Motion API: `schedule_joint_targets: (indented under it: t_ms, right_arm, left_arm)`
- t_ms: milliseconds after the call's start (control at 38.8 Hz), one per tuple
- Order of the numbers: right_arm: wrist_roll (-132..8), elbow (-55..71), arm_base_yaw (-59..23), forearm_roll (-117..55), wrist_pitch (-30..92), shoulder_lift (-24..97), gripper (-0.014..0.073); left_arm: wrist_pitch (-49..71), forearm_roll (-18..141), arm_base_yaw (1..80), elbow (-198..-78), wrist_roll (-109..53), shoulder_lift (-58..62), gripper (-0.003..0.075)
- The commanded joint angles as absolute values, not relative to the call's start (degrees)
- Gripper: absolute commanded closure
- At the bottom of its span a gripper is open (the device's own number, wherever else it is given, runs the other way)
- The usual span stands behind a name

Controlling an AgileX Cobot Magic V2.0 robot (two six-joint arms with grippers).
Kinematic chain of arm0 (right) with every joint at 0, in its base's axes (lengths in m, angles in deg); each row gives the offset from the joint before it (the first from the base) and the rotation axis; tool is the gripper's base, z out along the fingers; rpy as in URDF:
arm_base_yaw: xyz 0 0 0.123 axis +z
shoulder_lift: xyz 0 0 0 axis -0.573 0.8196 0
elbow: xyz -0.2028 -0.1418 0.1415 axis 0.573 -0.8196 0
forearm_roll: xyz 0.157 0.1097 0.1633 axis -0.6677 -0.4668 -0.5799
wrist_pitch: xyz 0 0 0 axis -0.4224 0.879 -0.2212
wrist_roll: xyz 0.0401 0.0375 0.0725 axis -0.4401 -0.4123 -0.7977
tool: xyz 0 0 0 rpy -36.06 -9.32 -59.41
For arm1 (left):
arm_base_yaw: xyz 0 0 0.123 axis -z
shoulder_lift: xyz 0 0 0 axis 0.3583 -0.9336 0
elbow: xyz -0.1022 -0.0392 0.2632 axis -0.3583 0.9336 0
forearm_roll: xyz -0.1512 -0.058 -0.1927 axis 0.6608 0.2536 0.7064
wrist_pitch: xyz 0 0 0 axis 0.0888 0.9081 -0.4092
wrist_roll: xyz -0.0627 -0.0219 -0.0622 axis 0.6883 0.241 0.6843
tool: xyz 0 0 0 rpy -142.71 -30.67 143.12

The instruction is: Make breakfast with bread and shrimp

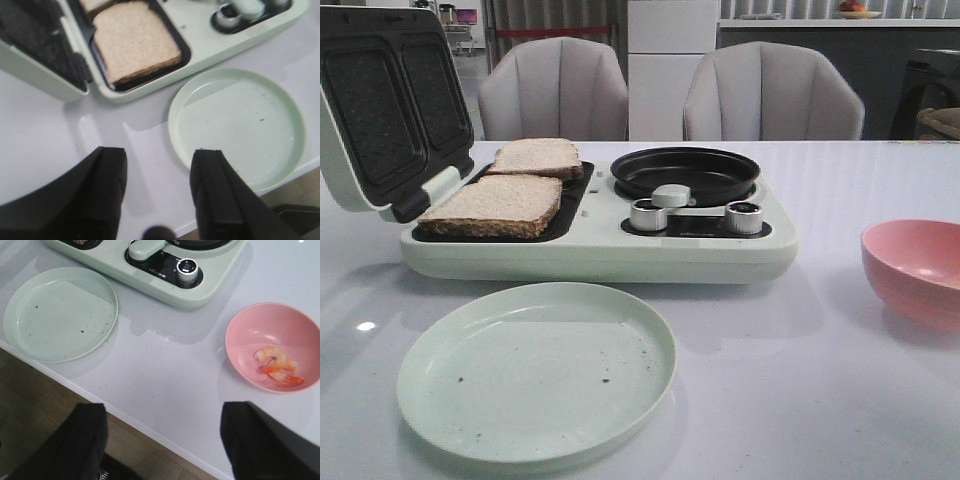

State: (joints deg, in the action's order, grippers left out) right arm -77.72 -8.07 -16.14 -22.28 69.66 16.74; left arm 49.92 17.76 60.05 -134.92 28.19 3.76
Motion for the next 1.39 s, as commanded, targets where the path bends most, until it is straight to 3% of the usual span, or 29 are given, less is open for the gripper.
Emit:
schedule_joint_targets:
  t_ms: [0,232,490,671,1161,1368]
  right_arm:
    - [-77.69,-6.49,-16.24,-22.49,65.54,16.59,0.0016]
    - [-77.69,-6.49,-16.24,-22.49,65.54,16.59,0.0016]
    - [-77.69,-6.49,-16.24,-22.49,65.54,16.59,0.0016]
    - [-77.69,-6.49,-16.24,-22.49,65.54,16.59,0.0016]
    - [-77.69,-6.49,-16.24,-22.49,65.54,16.59,0.0016]
    - [-77.69,-6.49,-16.24,-22.49,65.54,16.59,0.0016]
  left_arm:
    - [50.94,15.97,54.42,-139.13,28.13,0.60,0.0358]
    - [48.57,19.44,35.55,-141.12,24.77,-4.59,0.0358]
    - [44.24,46.84,15.09,-145.53,3.73,-10.73,0.0358]
    - [41.75,61.98,6.56,-150.66,-5.43,-17.31,0.0358]
    - [42.59,72.48,7.68,-168.04,-9.58,-36.93,0.0365]
    - [45.34,74.86,11.52,-170.72,-14.37,-38.44,0.0507]
